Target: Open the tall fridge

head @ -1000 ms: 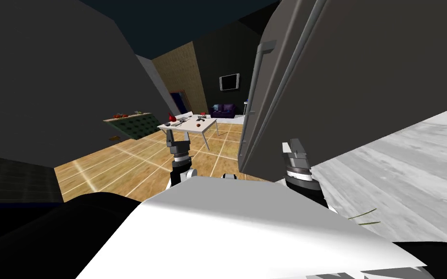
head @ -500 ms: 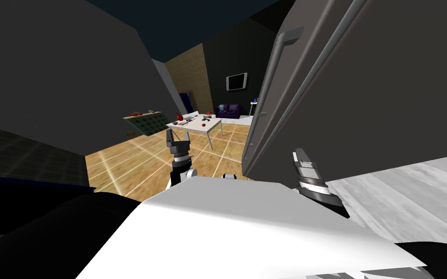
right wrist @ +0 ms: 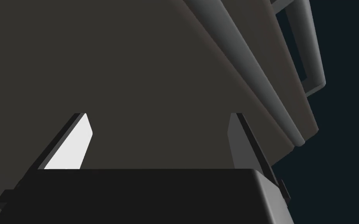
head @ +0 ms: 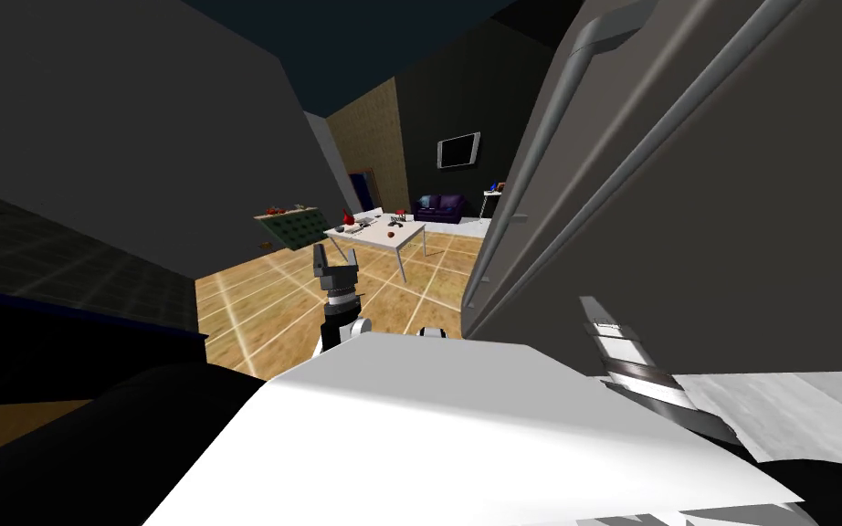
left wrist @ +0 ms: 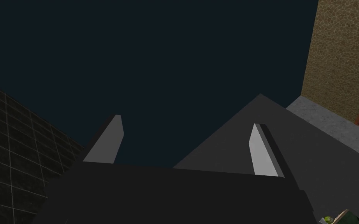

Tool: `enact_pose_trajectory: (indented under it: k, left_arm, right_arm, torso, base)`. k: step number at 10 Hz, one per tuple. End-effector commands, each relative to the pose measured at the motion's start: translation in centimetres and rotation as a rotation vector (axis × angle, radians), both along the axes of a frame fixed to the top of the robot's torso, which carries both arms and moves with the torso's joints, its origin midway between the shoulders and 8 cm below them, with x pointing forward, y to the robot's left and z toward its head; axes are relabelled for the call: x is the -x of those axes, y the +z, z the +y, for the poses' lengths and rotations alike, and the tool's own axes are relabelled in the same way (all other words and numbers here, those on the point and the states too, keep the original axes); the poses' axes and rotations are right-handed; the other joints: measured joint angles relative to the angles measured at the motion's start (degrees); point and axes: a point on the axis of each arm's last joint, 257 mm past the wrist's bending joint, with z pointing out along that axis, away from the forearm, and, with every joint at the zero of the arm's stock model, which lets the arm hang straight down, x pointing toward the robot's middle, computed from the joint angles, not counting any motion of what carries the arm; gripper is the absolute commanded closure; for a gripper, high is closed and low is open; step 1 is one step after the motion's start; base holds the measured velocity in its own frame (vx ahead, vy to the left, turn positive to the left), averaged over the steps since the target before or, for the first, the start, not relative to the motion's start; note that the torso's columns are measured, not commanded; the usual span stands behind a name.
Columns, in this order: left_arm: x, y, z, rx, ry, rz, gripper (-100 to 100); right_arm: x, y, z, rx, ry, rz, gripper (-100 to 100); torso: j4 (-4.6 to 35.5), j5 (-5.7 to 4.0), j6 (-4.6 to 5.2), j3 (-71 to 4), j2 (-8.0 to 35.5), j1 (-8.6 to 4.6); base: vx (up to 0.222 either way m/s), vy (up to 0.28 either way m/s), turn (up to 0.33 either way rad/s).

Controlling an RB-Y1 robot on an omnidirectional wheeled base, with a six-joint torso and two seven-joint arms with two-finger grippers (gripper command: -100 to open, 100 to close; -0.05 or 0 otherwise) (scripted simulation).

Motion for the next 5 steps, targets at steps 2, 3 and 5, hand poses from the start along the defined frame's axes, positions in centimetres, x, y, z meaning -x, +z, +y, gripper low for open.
enact_pose_trajectory:
  k: [2,3,5]
  left_arm:
    - [0.0,0.0,0.0,0.000,0.000,0.000,0]
    - [0.0,0.0,0.0,0.000,0.000,0.000,0]
    - [0.0,0.0,0.0,0.000,0.000,0.000,0]
  right_arm:
    - [3.7,-1.6,-4.5,0.139,-0.118,0.135,-100]
    - [4.4,-1.5,-5.1,0.157,-0.134,0.152,-100]
    - [6.5,-1.6,-7.4,0.232,-0.191,0.220,-100]
  torso:
    - [-0.02,0.02,0.01,-0.03,-0.04,0.03]
    - [-0.01,0.00,-0.05,-0.03,-0.05,-0.01]
    - [-0.01,-0.01,-0.05,-0.03,-0.05,-0.02]
  base:
    - [0.065,0.037,0.166]
    - [0.060,0.023,0.120]
    - [0.068,0.028,0.178]
